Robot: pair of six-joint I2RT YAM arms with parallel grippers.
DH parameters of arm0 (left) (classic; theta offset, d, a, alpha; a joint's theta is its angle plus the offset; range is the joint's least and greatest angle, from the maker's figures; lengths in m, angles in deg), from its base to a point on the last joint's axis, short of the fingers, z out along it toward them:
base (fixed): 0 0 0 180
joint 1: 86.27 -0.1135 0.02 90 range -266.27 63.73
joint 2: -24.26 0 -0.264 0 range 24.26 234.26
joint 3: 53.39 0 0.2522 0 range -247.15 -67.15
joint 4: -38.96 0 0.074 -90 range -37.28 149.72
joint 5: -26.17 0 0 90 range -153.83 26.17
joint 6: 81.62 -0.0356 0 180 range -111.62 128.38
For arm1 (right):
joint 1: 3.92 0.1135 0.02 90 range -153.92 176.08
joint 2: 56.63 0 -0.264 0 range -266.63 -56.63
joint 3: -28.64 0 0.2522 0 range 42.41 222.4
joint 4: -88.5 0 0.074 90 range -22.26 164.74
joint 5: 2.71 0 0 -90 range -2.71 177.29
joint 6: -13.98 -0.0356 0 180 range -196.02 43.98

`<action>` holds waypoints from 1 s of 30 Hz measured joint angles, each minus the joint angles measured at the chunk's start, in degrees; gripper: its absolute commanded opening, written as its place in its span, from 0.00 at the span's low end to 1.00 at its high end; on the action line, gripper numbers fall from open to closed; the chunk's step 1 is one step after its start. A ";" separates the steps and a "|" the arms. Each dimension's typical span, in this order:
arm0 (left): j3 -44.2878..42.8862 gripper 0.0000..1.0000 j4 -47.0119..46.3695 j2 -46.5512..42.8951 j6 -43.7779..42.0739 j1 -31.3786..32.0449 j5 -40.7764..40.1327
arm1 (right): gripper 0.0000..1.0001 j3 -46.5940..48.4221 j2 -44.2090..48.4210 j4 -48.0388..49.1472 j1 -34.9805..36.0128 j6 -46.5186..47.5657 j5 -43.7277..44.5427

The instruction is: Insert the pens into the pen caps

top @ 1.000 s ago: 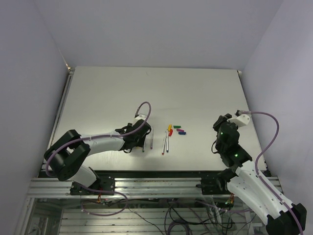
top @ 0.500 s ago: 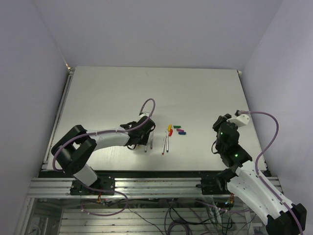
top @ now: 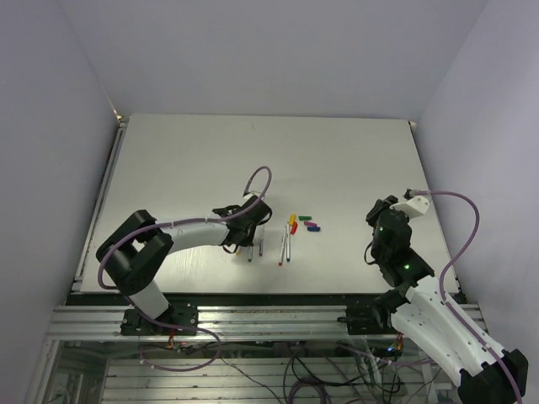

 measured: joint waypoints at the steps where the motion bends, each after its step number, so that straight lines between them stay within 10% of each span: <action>1: -0.26 0.07 0.35 0.17 0.28 0.00 0.07 | 0.21 0.04 -0.07 -0.02 0.00 0.02 0.00; 30: -0.59 0.07 2.91 -3.56 0.79 -2.82 -0.07 | 0.23 6.40 -20.48 -2.16 0.37 0.55 -13.16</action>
